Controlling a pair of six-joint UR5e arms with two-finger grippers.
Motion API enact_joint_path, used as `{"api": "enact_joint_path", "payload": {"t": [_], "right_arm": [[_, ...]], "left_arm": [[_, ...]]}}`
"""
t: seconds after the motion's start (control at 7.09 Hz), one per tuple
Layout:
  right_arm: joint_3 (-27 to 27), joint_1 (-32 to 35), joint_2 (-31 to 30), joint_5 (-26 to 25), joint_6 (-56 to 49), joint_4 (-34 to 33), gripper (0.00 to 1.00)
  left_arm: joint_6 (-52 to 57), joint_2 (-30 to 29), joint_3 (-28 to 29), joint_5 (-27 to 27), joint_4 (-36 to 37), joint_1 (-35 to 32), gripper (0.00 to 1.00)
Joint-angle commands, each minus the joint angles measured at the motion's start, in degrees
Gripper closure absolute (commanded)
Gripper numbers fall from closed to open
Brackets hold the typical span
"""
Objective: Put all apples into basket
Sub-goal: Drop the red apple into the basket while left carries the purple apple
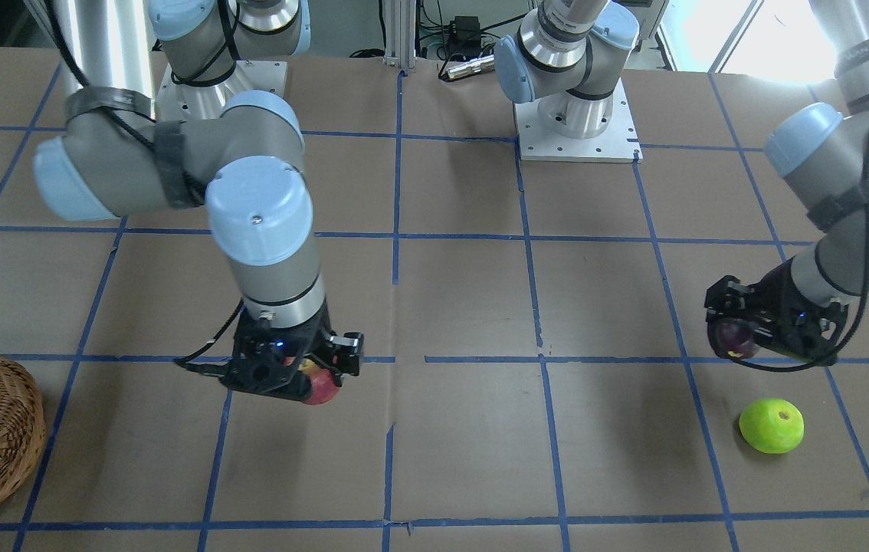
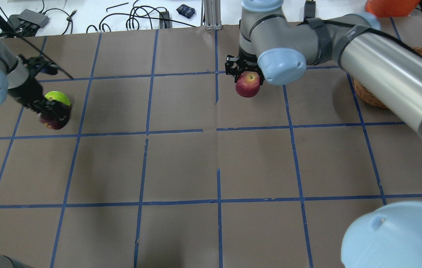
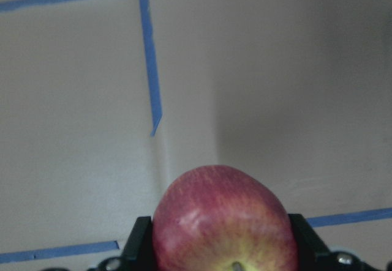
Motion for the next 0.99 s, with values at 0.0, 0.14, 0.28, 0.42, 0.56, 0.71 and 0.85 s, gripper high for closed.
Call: {"api": "enact_joint_path", "payload": {"t": [0.0,0.14,0.28,0.42,0.56,0.71,0.85], "right_arm": [[-4.48,-10.88,-0.47,-0.64,-11.47,8.18,0.88],[-4.67,-16.77,-0.55,-0.21,-18.23,8.9,0.89],[-4.15,-23.18,-0.38,-0.38,-25.95,9.0,0.9],[-4.14,-27.85,0.14,-0.73,-29.94,8.91,0.9],[-4.58,-31.64,1.45,-0.82,-33.2,7.87,0.9],[-5.02,-35.16,3.12,-0.73,-34.45,7.33,0.9],[-5.02,-37.28,4.7,-0.38,-37.16,4.54,0.89]], "left_arm": [[-20.77,-1.91,1.79,-7.36,-0.81,-17.15,0.76],[-33.13,-4.54,1.7,-9.11,7.3,-22.17,0.75],[-39.52,-5.61,1.7,-9.13,9.65,-27.53,0.71],[-48.11,-6.67,2.57,-9.21,10.45,-32.19,0.71],[-53.85,-8.33,2.14,-9.21,13.42,-35.98,0.71],[-54.87,-10.61,1.53,-9.04,17.02,-38.63,0.7],[-57.84,-12.29,1.7,-8.6,17.75,-39.88,0.46]]}}
